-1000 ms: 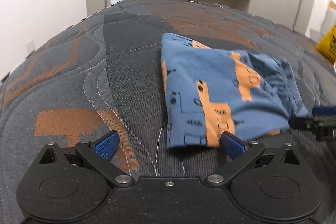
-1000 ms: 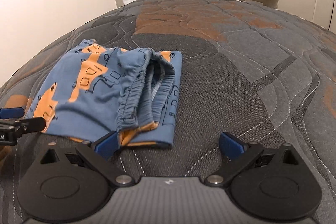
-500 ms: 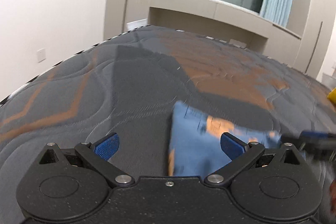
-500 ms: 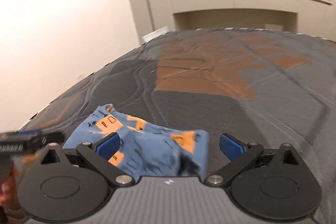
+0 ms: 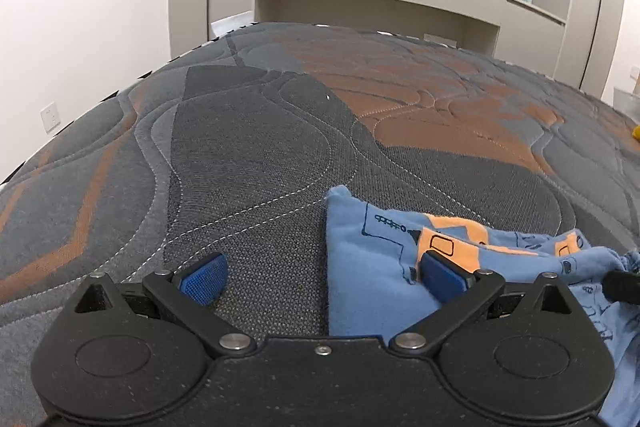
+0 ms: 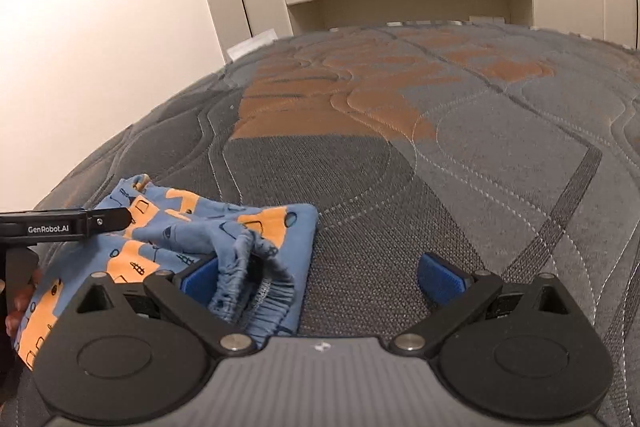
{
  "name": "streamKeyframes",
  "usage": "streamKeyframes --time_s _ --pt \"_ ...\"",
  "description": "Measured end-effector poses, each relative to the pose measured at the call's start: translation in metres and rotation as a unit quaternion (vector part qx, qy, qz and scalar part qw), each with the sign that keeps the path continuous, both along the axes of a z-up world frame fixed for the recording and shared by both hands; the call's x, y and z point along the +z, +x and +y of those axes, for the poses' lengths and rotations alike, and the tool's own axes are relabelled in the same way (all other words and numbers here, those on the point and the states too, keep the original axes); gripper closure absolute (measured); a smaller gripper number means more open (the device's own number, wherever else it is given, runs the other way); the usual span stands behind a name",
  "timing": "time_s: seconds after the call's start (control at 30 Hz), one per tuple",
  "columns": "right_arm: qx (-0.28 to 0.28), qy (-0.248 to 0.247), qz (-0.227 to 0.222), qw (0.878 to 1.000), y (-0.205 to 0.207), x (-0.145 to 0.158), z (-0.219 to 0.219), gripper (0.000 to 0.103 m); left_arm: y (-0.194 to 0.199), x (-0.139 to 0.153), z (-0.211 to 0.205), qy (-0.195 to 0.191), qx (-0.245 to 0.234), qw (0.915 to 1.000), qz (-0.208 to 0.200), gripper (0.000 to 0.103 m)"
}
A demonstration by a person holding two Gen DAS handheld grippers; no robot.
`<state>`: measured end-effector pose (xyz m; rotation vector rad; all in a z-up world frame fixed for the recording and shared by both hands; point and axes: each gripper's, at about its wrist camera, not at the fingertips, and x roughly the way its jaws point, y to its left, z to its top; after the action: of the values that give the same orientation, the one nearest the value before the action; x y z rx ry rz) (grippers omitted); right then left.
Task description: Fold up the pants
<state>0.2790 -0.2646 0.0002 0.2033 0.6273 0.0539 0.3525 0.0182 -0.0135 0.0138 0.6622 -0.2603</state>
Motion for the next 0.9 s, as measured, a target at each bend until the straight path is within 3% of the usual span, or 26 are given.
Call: streamKeyframes --time_s 0.17,0.37,0.7,0.9 --pt "-0.009 -0.006 -0.058 0.998 -0.012 0.012 0.001 0.0 -0.019 0.011 -0.001 0.0 0.007 0.9992 -0.04 0.001" --pt "-0.043 -0.003 -0.008 0.999 0.005 -0.006 -0.008 0.0 -0.028 0.003 -0.01 0.038 0.004 0.998 -0.051 0.001" --pt "-0.045 0.006 -0.016 0.999 0.004 -0.007 -0.009 0.0 -0.027 0.002 -0.005 0.024 0.004 0.9987 -0.046 0.001" --pt "-0.035 0.016 -0.042 0.998 -0.003 -0.004 -0.008 0.0 -0.027 0.001 -0.004 0.024 0.004 0.9986 -0.048 0.001"
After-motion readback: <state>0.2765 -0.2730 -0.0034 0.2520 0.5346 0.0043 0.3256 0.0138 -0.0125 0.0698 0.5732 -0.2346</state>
